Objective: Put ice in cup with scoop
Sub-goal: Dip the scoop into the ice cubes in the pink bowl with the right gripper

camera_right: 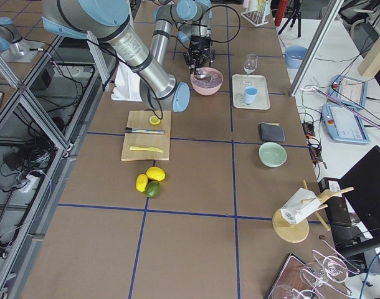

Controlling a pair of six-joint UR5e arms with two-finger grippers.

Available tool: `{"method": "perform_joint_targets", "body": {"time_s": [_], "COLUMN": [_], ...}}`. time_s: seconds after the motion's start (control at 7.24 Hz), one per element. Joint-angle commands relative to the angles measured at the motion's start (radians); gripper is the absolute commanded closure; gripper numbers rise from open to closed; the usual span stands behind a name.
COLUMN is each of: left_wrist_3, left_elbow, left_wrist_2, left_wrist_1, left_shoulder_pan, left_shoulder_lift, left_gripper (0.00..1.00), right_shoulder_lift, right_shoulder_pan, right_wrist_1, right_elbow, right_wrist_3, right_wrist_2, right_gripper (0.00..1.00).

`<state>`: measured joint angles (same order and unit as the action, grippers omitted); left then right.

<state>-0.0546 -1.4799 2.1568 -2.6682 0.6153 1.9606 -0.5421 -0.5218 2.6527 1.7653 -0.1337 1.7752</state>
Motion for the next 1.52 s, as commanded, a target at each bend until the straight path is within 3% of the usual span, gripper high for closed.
{"method": "perform_joint_targets", "body": {"time_s": [0.0,0.69,1.38], "left_wrist_3": [0.007,0.009,0.009], "left_elbow": [0.023,0.02,0.015], "left_wrist_2": [0.0,0.001,0.001], "left_wrist_1": [-0.03,-0.036,-0.036], "left_shoulder_pan": [0.0,0.001,0.003], "left_shoulder_lift": [0.006,0.008,0.009], "left_gripper": [0.0,0.0,0.0], "right_shoulder_lift": [0.019,0.017,-0.041], "right_shoulder_pan": [0.0,0.039,0.056], "right_wrist_1": [0.029,0.03,-0.082], "right_elbow": [-0.032,-0.083,-0.07], "right_wrist_3": [-0.032,-0.037,-0.027], "right_wrist_2": [-0.016,-0.042,-0.034], "right_gripper": [1.0,1.0,1.0]}}
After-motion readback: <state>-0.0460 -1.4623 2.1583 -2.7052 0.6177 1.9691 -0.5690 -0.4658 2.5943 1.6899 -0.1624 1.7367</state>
